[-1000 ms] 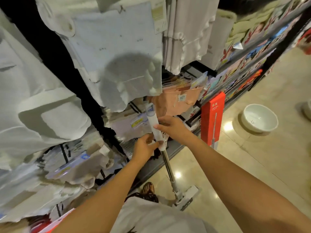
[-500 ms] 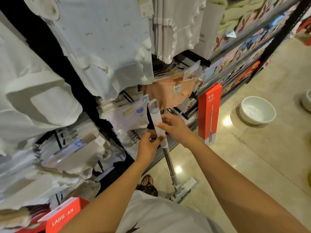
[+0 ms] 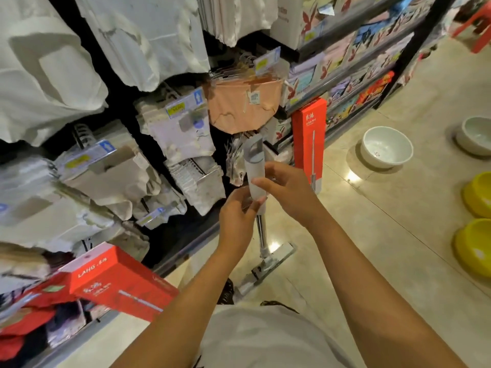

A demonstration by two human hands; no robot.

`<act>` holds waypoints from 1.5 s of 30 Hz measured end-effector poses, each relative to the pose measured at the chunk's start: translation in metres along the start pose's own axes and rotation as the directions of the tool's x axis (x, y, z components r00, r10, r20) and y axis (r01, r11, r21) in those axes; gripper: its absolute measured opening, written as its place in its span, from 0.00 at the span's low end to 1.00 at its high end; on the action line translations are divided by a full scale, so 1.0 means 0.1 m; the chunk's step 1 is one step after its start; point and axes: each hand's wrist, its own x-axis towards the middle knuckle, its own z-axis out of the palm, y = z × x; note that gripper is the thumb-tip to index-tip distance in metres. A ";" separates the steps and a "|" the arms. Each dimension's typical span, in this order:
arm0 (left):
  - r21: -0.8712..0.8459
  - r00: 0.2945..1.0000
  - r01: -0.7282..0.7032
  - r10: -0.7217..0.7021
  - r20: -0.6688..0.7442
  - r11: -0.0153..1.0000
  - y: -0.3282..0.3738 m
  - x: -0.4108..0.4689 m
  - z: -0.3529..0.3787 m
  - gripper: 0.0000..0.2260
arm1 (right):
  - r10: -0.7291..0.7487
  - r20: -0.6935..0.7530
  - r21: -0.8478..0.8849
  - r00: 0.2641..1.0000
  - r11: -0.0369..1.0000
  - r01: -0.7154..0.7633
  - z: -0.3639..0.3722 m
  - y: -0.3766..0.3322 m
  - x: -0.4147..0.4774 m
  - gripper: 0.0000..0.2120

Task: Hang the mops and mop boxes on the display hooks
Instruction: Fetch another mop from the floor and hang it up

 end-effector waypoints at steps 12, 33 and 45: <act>-0.107 0.866 -0.376 0.390 0.312 0.921 0.39 -0.94 -0.37 0.11 | -0.167 -0.478 -0.067 0.862 0.986 0.154 0.32 -0.75 -1.41 0.11; -0.313 0.284 -0.350 0.418 0.863 0.883 0.40 -3.70 -0.74 0.05 | -0.049 -0.992 -0.047 0.113 0.999 0.021 1.68 -1.16 -4.71 0.11; -0.418 -0.167 -0.115 0.397 0.903 0.901 0.39 -6.77 -0.38 0.05 | -0.103 -0.935 -0.070 -0.340 0.992 -0.107 2.10 -1.31 -7.78 0.05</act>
